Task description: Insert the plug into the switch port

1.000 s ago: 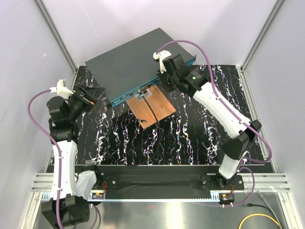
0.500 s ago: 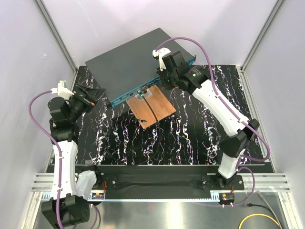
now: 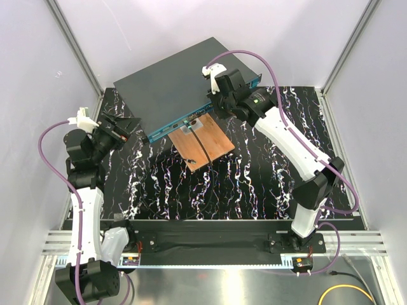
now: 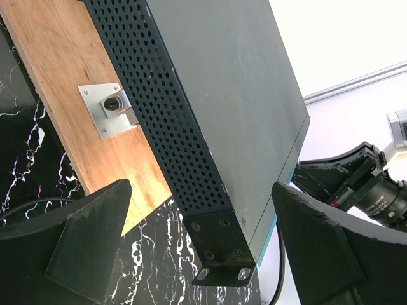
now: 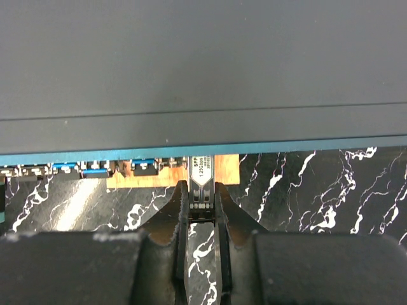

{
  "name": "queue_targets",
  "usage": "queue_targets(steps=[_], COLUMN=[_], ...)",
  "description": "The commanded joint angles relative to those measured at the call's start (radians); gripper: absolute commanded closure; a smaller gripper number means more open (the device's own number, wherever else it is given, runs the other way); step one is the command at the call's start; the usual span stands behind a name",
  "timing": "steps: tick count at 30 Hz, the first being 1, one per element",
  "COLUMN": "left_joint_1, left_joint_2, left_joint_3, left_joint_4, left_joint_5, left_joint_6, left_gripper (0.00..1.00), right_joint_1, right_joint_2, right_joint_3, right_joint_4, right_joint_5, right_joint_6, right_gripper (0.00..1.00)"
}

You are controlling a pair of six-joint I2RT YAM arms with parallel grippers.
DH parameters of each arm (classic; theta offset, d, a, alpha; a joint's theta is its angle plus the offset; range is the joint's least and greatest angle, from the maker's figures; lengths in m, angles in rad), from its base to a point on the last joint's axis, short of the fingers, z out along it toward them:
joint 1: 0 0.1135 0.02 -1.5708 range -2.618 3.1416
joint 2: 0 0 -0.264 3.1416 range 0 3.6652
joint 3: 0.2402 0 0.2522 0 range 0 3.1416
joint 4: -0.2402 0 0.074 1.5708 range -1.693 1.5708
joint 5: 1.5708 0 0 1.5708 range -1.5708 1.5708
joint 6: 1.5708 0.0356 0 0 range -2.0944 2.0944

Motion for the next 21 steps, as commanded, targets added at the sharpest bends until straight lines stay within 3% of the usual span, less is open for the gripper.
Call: queue_targets(steps=[1,11,16,21], left_joint_1=[0.006,0.006,0.006,0.006], left_joint_2=[-0.008,0.003,0.014,0.032], left_joint_3=[0.014,0.014,0.029,0.029], left_joint_4=[0.048,0.056,0.040,0.039], left_joint_5=[0.024,0.027,0.026,0.029], left_joint_6=[-0.001,-0.006,0.009,0.006], left_gripper=[0.01,0.01,0.01,0.01], right_joint_1=[0.003,0.002,0.000,-0.001], right_joint_2=[-0.026,-0.049,-0.039,-0.081], right_joint_3=[-0.015,-0.044,-0.018,-0.067], right_joint_4=[0.123,0.257,0.187,0.136], right_joint_5=[-0.023,-0.102,-0.090,-0.084], right_joint_6=[-0.004,-0.047,-0.054,-0.057], right_gripper=[1.00,0.98,0.78,0.65])
